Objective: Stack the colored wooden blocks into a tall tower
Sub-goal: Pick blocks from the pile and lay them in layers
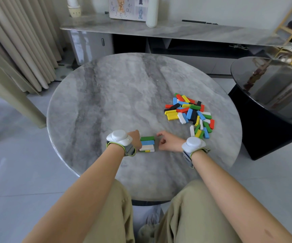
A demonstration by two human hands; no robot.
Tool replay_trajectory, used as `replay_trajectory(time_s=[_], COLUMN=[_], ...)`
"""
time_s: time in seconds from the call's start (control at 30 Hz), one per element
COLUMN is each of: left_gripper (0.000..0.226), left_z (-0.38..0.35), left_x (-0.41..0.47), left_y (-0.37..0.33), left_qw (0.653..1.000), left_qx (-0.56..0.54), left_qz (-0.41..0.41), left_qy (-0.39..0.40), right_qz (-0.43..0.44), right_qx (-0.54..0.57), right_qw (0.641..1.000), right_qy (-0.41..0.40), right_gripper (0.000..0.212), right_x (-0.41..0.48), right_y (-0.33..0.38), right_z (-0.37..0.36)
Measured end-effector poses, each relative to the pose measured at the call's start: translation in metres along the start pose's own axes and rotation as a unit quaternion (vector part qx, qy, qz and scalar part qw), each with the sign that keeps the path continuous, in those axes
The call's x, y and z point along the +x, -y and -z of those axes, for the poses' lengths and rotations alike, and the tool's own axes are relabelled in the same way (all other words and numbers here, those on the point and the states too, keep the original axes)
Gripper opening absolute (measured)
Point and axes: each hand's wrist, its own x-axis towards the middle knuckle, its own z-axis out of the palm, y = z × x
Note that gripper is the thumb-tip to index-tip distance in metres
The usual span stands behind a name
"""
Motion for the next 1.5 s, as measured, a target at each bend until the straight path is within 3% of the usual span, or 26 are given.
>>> replay_trajectory(time_s=[0.03, 0.1, 0.37, 1.5], left_gripper=[0.035, 0.054, 0.072, 0.057], left_z=[-0.002, -0.002, 0.000, -0.007], left_x=[0.003, -0.003, 0.000, 0.019], left_y=[0.002, 0.002, 0.001, 0.005], left_qw=[1.000, 0.998, 0.995, 0.988], left_qx=[-0.002, 0.001, 0.049, 0.127], left_qz=[-0.009, -0.030, -0.067, -0.087], left_qy=[0.013, 0.047, 0.053, 0.020], right_qz=[0.012, 0.030, 0.060, 0.069], right_qx=[-0.004, -0.014, -0.047, -0.074], right_qw=[1.000, 0.999, 0.997, 0.995], right_qy=[0.008, 0.020, 0.014, -0.010], right_gripper=[0.067, 0.076, 0.070, 0.062], right_x=[-0.001, -0.001, -0.001, 0.009], right_y=[0.001, 0.005, 0.009, 0.011], right_z=[-0.001, -0.004, -0.008, -0.015])
